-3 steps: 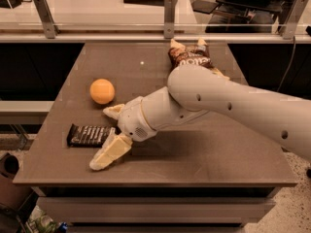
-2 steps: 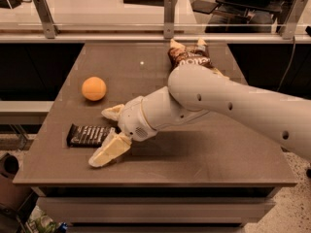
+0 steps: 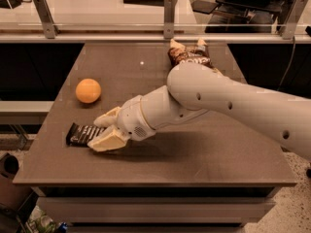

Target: Pick rxbar chocolate

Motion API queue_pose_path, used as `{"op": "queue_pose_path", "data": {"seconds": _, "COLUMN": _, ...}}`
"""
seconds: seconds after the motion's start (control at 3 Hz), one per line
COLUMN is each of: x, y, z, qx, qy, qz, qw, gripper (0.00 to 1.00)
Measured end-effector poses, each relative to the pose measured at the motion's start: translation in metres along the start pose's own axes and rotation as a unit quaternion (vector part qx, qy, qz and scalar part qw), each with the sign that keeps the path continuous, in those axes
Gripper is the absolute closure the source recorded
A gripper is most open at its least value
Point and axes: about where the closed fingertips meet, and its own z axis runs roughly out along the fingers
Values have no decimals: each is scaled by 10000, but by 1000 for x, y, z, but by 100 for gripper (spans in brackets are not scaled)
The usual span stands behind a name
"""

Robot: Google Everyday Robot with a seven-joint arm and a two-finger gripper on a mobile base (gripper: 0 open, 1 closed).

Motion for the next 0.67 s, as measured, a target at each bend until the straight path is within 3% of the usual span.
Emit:
{"op": "queue_pose_path", "data": {"seconds": 0.33, "x": -1, "y": 0, "z": -1, "qx": 0, "qy": 0, "qz": -3, "qw": 10000, "gripper": 100}}
{"op": "queue_pose_path", "data": {"seconds": 0.67, "x": -6, "y": 0, "z": -8, "qx": 43, "qy": -29, "qz": -72, "qw": 10000, "gripper": 100}}
